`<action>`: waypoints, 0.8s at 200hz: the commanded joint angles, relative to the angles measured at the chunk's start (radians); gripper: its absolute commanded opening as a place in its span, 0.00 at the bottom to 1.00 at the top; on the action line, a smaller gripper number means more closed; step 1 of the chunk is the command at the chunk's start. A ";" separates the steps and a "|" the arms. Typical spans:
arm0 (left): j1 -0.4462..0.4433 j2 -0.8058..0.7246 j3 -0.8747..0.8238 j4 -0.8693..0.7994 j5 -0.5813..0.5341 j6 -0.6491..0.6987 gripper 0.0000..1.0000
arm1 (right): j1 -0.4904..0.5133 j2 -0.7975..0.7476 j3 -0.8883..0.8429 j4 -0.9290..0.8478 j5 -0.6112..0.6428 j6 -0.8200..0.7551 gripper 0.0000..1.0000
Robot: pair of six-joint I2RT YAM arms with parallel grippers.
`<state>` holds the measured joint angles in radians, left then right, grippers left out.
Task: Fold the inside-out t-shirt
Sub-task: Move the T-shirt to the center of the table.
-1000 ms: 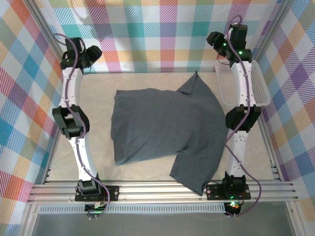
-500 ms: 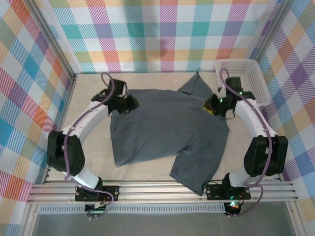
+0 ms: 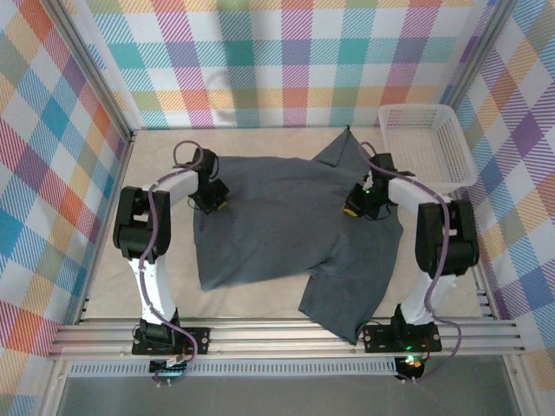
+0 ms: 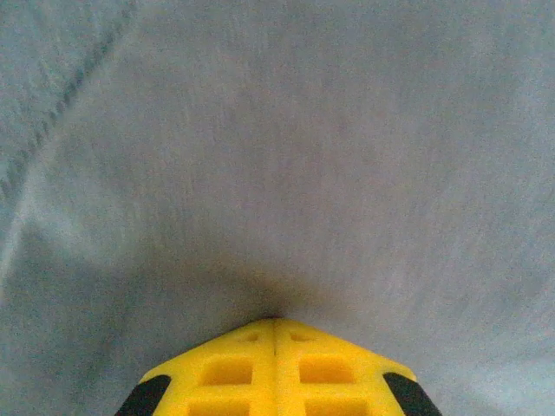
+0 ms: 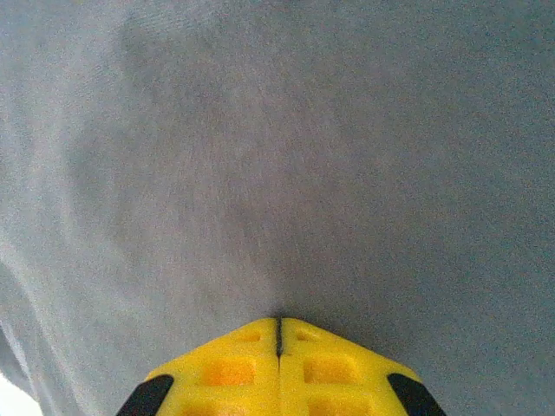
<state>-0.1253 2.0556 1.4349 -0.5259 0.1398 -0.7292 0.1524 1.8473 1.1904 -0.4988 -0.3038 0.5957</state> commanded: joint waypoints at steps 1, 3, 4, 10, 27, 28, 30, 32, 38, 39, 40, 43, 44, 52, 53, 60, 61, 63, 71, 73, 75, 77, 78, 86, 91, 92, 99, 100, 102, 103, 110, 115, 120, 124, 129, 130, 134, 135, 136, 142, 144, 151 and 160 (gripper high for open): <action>0.057 0.126 0.107 -0.062 -0.041 0.024 0.00 | 0.038 0.093 0.068 0.047 0.029 0.073 0.03; 0.062 0.135 0.118 -0.066 -0.041 0.026 0.00 | 0.041 0.103 0.075 0.048 0.032 0.078 0.03; 0.064 0.139 0.124 -0.069 -0.040 0.028 0.00 | 0.042 0.108 0.079 0.048 0.032 0.080 0.03; 0.076 0.164 0.156 -0.080 -0.038 0.035 0.00 | 0.050 0.134 0.098 0.048 0.034 0.091 0.03; 0.108 0.213 0.225 -0.083 -0.021 0.049 0.00 | 0.078 0.202 0.172 0.035 0.057 0.113 0.03; 0.109 0.214 0.229 -0.083 -0.021 0.049 0.00 | 0.079 0.206 0.176 0.035 0.058 0.114 0.03; 0.113 0.219 0.235 -0.083 -0.018 0.050 0.00 | 0.082 0.213 0.185 0.035 0.059 0.114 0.03; 0.116 0.223 0.243 -0.084 -0.017 0.050 0.00 | 0.085 0.221 0.194 0.034 0.062 0.115 0.03; 0.126 0.234 0.265 -0.083 -0.010 0.054 0.00 | 0.095 0.242 0.226 0.031 0.064 0.115 0.03; 0.128 0.236 0.269 -0.083 -0.008 0.054 0.00 | 0.096 0.247 0.231 0.030 0.064 0.115 0.03; 0.130 0.238 0.273 -0.083 -0.007 0.054 0.00 | 0.098 0.252 0.236 0.031 0.064 0.115 0.03; 0.134 0.242 0.284 -0.082 -0.003 0.056 0.00 | 0.104 0.264 0.254 0.028 0.065 0.116 0.03; 0.136 0.243 0.287 -0.082 -0.003 0.055 0.00 | 0.104 0.268 0.259 0.027 0.065 0.116 0.03; 0.147 0.251 0.314 -0.077 0.009 0.060 0.00 | 0.116 0.303 0.317 0.009 0.056 0.113 0.03; 0.149 0.251 0.318 -0.076 0.011 0.060 0.00 | 0.117 0.307 0.326 0.006 0.055 0.112 0.03; 0.161 0.255 0.342 -0.072 0.023 0.062 0.00 | 0.124 0.339 0.384 -0.016 0.048 0.109 0.03; 0.162 0.255 0.346 -0.071 0.025 0.063 0.00 | 0.125 0.344 0.394 -0.018 0.047 0.109 0.04; 0.165 0.256 0.352 -0.072 0.031 0.065 0.00 | 0.128 0.352 0.411 -0.024 0.045 0.109 0.04; 0.174 0.252 0.381 -0.069 0.061 0.070 0.03 | 0.132 0.379 0.478 -0.048 0.024 0.109 0.04; 0.177 0.249 0.389 -0.068 0.070 0.072 0.04 | 0.132 0.384 0.495 -0.055 0.018 0.110 0.05; 0.179 0.246 0.393 -0.068 0.078 0.074 0.05 | 0.132 0.389 0.510 -0.060 0.015 0.111 0.05; 0.181 0.240 0.398 -0.066 0.086 0.076 0.06 | 0.132 0.393 0.526 -0.066 0.010 0.113 0.05; 0.181 0.238 0.400 -0.066 0.088 0.076 0.07 | 0.132 0.395 0.533 -0.068 0.007 0.114 0.05; 0.185 0.208 0.402 -0.053 0.130 0.080 0.13 | 0.133 0.395 0.585 -0.095 0.001 0.112 0.06; 0.185 0.181 0.395 -0.042 0.154 0.080 0.17 | 0.132 0.383 0.608 -0.113 0.004 0.107 0.06; 0.185 0.174 0.392 -0.040 0.157 0.081 0.17 | 0.133 0.380 0.612 -0.116 0.006 0.105 0.06; 0.185 0.126 0.367 -0.017 0.193 0.079 0.21 | 0.133 0.349 0.623 -0.128 0.022 0.093 0.06; 0.185 0.116 0.362 -0.011 0.195 0.079 0.22 | 0.132 0.344 0.624 -0.130 0.027 0.092 0.06; 0.185 0.103 0.351 -0.003 0.205 0.078 0.23 | 0.132 0.333 0.623 -0.134 0.033 0.089 0.07; 0.185 0.092 0.344 0.001 0.208 0.078 0.24 | 0.132 0.325 0.622 -0.134 0.036 0.086 0.07; 0.185 0.021 0.292 0.039 0.235 0.068 0.29 | 0.131 0.279 0.607 -0.144 0.062 0.074 0.07; 0.185 -0.032 0.250 0.069 0.254 0.064 0.33 | 0.131 0.237 0.587 -0.149 0.077 0.064 0.08; 0.185 -0.082 0.206 0.098 0.269 0.058 0.35 | 0.129 0.192 0.560 -0.153 0.092 0.056 0.09; 0.185 -0.132 0.171 0.119 0.278 0.054 0.37 | 0.130 0.152 0.530 -0.153 0.105 0.050 0.10; 0.185 -0.189 0.126 0.140 0.285 0.047 0.39 | 0.130 0.100 0.479 -0.148 0.125 0.045 0.10; 0.185 -0.200 0.117 0.143 0.287 0.047 0.39 | 0.130 0.091 0.468 -0.147 0.128 0.045 0.10; 0.185 -0.245 0.083 0.154 0.290 0.045 0.40 | 0.130 0.043 0.419 -0.139 0.147 0.045 0.11; 0.185 -0.257 0.079 0.156 0.291 0.045 0.40 | 0.130 0.028 0.408 -0.137 0.152 0.045 0.11; 0.185 -0.269 0.068 0.158 0.291 0.044 0.41 | 0.129 0.016 0.396 -0.134 0.158 0.045 0.11; 0.185 -0.339 0.015 0.166 0.290 0.047 0.42 | 0.128 -0.059 0.303 -0.114 0.192 0.050 0.13; 0.185 -0.356 0.000 0.167 0.285 0.049 0.42 | 0.127 -0.085 0.276 -0.106 0.205 0.052 0.13; 0.185 -0.440 -0.060 0.160 0.272 0.059 0.43 | 0.124 -0.183 0.165 -0.084 0.252 0.068 0.16; 0.185 -0.538 -0.128 0.137 0.238 0.080 0.44 | 0.114 -0.303 0.000 -0.053 0.310 0.106 0.20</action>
<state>0.0551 1.8004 1.4376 -0.4290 0.3626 -0.6765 0.2825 1.8336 1.4635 -0.5541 -0.1593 0.6659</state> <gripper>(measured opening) 0.430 0.165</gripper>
